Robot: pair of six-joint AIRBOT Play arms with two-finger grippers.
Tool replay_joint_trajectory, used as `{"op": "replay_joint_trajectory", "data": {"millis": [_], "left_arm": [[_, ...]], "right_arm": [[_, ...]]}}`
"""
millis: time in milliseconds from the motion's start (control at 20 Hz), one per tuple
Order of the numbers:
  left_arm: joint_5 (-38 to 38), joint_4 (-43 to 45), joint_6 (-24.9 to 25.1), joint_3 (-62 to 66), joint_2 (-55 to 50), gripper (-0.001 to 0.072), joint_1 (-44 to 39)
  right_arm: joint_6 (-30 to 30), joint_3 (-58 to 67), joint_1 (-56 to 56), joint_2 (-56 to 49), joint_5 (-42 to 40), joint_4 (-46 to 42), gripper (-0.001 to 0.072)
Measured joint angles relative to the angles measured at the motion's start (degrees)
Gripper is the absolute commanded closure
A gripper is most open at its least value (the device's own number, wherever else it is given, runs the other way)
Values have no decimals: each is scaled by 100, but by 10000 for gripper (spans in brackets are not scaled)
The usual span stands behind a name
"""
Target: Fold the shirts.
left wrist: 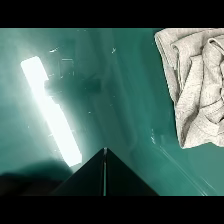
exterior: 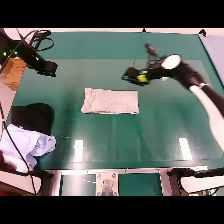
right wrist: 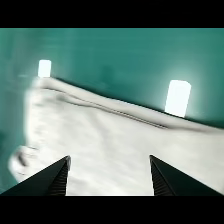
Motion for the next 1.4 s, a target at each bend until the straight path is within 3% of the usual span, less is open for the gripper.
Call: {"op": "replay_joint_trajectory", "data": {"millis": [200,500,600,800,1000,1400], "left_arm": [[20,4,13,-2,0,687,4],[57,4,15,-2,0,687,4],[59,7,13,0,0,687,4],[59,7,2,-2,0,687,4],[35,11,-2,0,2,687,4],[-22,11,-7,-2,2,687,7]], "right_arm": [[-44,-1075,-826,160,382,-181,152],[-935,-1823,-671,-507,-28,1471,179],[-1193,-1683,-492,-774,-127,1823,687],[-1478,-1209,-428,-931,-186,2216,700],[-1526,-1012,-1217,-531,-83,2247,700],[-1257,-1825,-4944,1189,481,1292,700]]}}
